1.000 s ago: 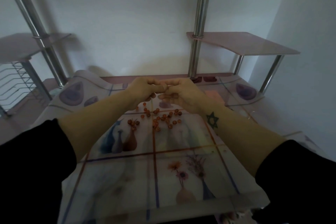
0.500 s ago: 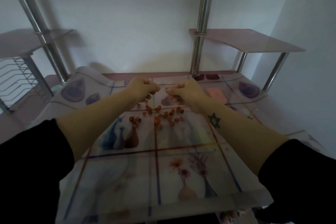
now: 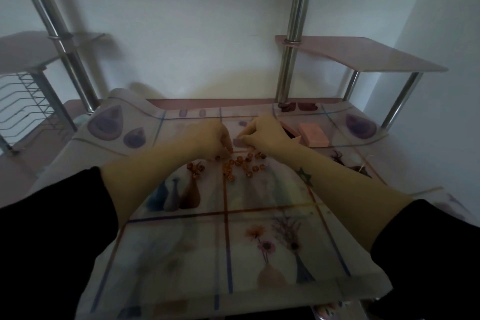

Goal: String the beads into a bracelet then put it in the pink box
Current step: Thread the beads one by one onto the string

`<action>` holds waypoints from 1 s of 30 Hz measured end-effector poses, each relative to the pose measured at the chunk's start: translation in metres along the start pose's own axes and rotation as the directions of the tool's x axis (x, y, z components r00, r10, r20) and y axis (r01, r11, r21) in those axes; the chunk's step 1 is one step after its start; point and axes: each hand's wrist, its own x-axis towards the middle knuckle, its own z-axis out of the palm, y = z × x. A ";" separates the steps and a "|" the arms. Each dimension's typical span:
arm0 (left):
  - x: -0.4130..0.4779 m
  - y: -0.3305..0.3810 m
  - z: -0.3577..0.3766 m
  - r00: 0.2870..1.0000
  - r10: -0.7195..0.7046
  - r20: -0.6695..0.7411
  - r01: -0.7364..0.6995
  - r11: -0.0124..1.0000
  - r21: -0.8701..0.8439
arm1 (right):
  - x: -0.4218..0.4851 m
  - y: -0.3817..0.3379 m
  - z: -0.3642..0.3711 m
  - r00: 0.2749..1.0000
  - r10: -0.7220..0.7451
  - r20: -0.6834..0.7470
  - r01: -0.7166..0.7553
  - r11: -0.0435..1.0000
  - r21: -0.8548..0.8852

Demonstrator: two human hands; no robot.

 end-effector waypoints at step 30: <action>-0.028 -0.030 -0.014 0.958 -0.071 0.279 0.280 0.002 -0.960 | -0.015 -0.028 0.009 0.986 -0.058 -0.155 0.057 0.998 -0.010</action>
